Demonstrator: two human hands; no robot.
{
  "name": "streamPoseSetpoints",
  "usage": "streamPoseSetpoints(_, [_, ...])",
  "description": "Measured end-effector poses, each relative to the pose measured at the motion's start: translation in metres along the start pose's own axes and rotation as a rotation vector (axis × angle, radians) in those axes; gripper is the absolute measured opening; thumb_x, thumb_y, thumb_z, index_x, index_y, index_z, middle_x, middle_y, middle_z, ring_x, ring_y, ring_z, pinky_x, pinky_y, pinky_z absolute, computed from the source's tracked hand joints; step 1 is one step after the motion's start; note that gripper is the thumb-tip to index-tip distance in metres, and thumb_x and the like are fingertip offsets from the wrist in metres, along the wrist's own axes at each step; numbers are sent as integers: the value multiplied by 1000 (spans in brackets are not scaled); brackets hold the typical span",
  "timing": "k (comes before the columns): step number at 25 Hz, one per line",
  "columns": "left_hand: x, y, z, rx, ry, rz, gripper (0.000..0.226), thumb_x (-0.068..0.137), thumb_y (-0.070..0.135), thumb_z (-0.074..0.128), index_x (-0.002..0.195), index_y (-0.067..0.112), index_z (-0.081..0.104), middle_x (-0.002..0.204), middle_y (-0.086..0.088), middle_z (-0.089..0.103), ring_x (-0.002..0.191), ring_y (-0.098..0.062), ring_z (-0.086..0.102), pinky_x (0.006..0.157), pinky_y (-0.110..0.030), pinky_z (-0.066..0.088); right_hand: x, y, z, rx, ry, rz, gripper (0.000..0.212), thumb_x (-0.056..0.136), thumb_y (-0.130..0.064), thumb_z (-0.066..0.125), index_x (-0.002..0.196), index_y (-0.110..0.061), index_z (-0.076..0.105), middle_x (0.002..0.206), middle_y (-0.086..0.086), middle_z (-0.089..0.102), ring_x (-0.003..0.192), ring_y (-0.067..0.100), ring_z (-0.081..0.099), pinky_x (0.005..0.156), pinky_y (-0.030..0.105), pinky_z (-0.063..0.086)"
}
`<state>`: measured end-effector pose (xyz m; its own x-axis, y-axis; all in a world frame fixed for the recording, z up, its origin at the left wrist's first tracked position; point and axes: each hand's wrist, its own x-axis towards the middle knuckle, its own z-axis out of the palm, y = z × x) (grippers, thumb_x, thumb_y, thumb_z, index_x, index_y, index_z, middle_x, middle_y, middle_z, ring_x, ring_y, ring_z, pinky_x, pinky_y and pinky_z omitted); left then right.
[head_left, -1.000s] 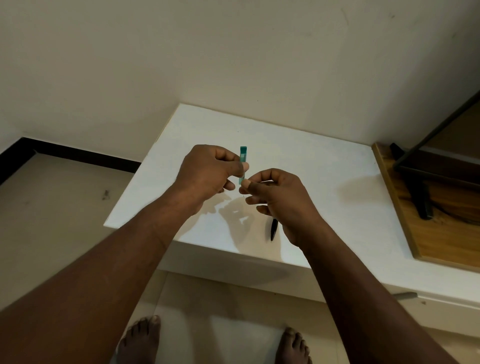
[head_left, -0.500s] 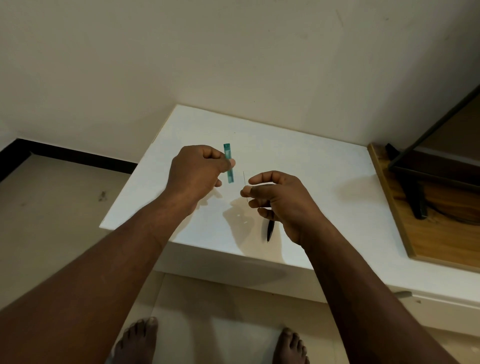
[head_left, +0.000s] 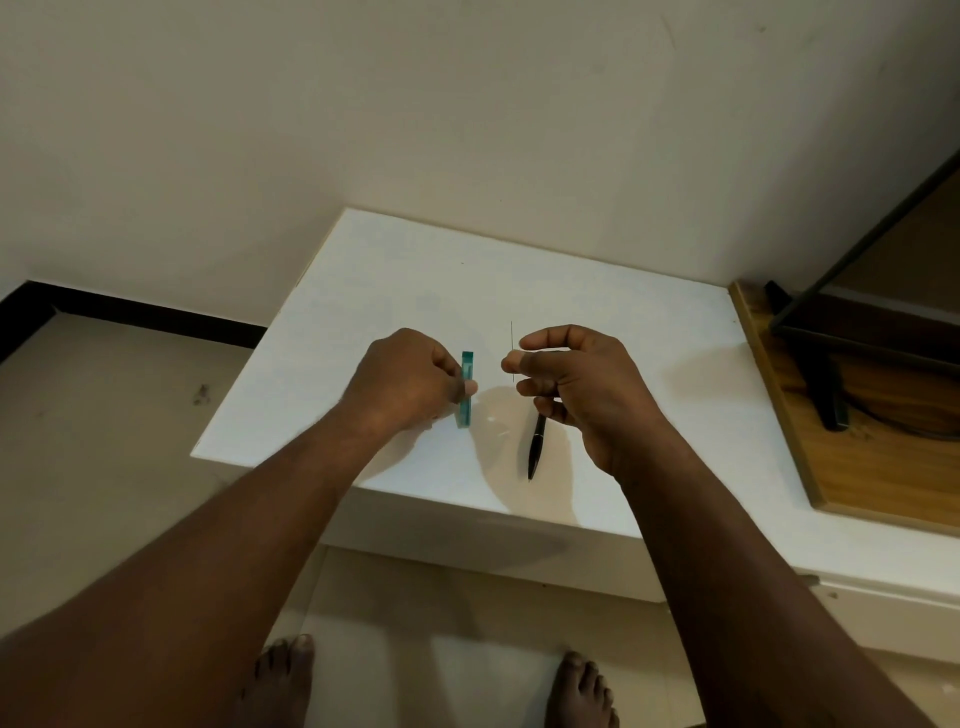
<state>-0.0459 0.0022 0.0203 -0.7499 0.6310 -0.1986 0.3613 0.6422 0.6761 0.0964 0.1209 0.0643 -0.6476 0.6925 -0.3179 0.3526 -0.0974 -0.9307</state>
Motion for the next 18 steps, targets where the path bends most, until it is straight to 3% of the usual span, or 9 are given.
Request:
streamPoseSetpoints(3, [0, -1, 7, 104, 40, 57, 25, 86, 42, 80, 95, 19, 82, 88, 1, 76, 78, -15, 65, 71, -30, 48, 0, -1, 0, 2, 2, -4, 19, 87, -15, 82, 102, -20, 71, 93, 2, 84, 77, 15, 74, 71, 30, 53])
streamPoseSetpoints(9, [1, -2, 17, 149, 115, 89, 21, 87, 37, 80, 98, 19, 79, 95, 0, 77, 81, -16, 65, 77, -31, 53, 0, 0, 0, -11, 14, -14, 19, 86, -15, 83, 100, -20, 72, 95, 5, 84, 77, 15, 74, 71, 31, 53])
streamPoseSetpoints(14, [3, -5, 17, 161, 130, 80, 22, 86, 44, 79, 90, 22, 77, 84, 5, 73, 75, -14, 64, 69, -28, 49, 0, 0, 0, -16, 20, -19, 18, 86, -15, 83, 99, -21, 71, 95, 5, 84, 77, 16, 74, 71, 31, 52])
streamPoseSetpoints(18, [-2, 0, 13, 240, 128, 98, 29, 81, 56, 79, 87, 30, 67, 72, 12, 57, 64, -8, 54, 66, -27, 43, 0, -1, 0, -18, 22, -21, 18, 86, -15, 82, 100, -20, 71, 93, 4, 84, 76, 15, 74, 71, 31, 52])
